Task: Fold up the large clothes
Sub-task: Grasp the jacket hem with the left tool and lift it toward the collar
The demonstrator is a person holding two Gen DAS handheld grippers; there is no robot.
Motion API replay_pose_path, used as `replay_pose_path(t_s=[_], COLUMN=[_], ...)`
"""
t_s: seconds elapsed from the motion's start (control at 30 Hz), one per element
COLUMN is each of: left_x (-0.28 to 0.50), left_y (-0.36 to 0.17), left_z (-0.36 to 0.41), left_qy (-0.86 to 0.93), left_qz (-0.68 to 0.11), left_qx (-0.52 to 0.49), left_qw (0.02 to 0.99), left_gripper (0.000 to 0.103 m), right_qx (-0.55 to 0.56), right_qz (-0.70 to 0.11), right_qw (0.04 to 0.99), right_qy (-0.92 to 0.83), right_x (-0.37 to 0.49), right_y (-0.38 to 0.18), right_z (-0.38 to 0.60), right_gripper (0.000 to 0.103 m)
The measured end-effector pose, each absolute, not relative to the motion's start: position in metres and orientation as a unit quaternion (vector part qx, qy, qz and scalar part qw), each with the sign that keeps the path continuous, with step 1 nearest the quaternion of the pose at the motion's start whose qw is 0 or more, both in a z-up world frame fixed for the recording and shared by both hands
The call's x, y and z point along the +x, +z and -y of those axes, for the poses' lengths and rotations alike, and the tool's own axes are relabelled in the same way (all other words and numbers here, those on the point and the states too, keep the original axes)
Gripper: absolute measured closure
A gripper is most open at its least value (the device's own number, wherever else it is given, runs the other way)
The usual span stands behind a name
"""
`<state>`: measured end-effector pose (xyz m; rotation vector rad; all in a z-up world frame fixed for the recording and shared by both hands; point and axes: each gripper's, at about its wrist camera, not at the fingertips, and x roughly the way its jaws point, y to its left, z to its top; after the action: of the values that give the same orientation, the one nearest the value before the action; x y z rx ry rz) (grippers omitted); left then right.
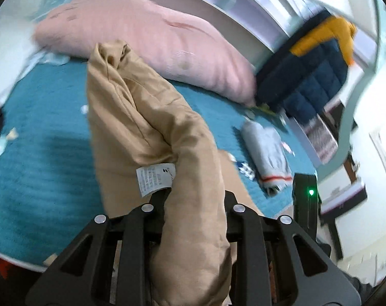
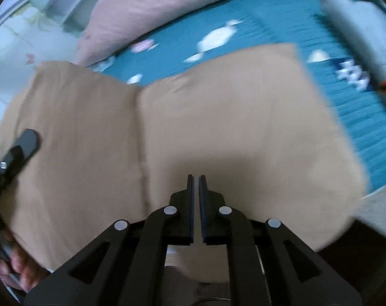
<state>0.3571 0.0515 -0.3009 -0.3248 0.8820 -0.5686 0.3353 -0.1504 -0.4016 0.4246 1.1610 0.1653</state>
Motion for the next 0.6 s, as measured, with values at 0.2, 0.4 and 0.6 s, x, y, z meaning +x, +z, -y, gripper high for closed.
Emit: replay_pose_path(t_s=[0.2,0.4,0.6], left_x=[0.377,0.38,0.378], left_y=[-0.324,-0.348,-0.361], left_z=[0.04,0.1,0.142], left_qy=[-0.314,-0.333,-0.331], left_qz=[-0.453,-0.477,-0.491], left_qx=[-0.111,-0.077,-0.052], left_qw=[0.827,0.809,0.804], left_gripper=[0.08,0.08,0.08], right_qx=[0.202,0.223,0.225], right_qz=[-0.544,-0.506,-0.512], right_qw=[0.814,0.833,0.829], right_qy=[0.022,0.0,-0.009], right_x=[0.326,0.318,0.316], right_y=[-0.419,-0.413,-0.418], right_z=[0.214,0.25,0.281], right_gripper=[0.098,0.098,0.098])
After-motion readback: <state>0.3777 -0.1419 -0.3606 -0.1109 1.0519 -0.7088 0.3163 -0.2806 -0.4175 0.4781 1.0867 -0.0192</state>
